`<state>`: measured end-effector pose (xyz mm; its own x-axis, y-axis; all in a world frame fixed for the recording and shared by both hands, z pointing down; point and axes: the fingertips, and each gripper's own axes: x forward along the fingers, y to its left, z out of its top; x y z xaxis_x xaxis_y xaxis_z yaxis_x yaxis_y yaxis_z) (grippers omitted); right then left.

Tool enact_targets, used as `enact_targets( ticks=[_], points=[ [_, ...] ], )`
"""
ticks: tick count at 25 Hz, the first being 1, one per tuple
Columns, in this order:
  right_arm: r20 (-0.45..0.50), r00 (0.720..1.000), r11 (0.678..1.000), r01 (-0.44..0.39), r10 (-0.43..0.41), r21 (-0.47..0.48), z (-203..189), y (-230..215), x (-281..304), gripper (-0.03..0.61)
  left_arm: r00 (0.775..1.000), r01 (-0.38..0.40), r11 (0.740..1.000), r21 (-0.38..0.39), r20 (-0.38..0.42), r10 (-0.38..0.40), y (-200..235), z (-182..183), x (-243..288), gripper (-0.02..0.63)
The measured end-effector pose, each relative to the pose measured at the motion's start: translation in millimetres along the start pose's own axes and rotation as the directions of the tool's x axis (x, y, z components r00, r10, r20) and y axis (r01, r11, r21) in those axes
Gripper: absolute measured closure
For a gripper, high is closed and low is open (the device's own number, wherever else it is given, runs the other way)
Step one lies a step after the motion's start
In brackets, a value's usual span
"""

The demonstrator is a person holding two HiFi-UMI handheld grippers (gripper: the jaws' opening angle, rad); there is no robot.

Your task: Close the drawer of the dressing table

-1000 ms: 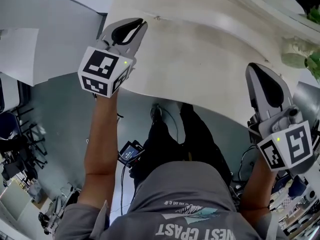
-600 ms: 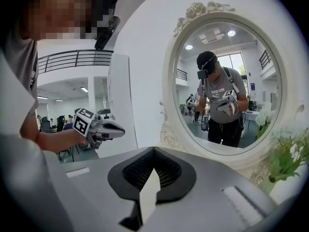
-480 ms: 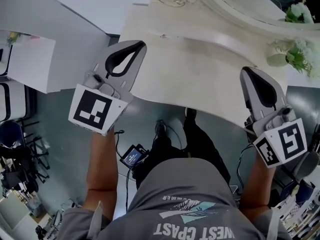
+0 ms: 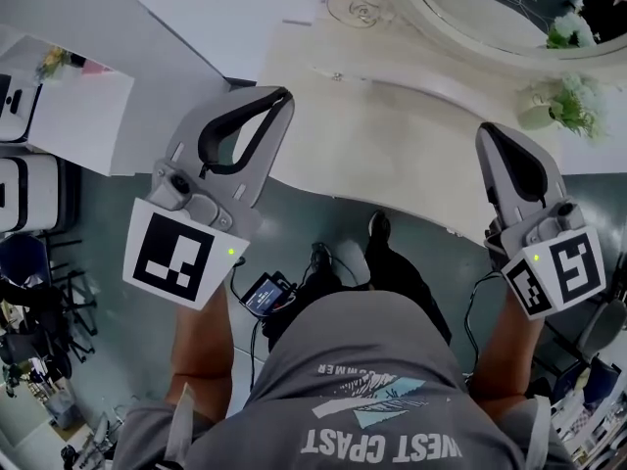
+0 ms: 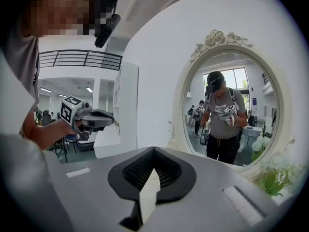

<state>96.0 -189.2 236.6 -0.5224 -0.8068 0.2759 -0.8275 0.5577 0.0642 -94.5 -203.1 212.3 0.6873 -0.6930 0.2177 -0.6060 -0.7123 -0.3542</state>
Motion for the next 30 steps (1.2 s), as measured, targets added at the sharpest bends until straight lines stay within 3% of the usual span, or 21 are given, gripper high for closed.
enact_targets(
  ticks=[16,30],
  points=[
    [0.036,0.998,0.993,0.056,-0.053,-0.102,37,52,-46,0.578,0.994,-0.004,0.997,0.074,0.112,-0.004,-20,49,-80,0.611],
    [0.036,0.995,0.990,0.099,-0.095,-0.104,37,77,-90,0.578,0.991,0.052,0.994,0.098,0.118,-0.064,-58,54,-108,0.611]
  ],
)
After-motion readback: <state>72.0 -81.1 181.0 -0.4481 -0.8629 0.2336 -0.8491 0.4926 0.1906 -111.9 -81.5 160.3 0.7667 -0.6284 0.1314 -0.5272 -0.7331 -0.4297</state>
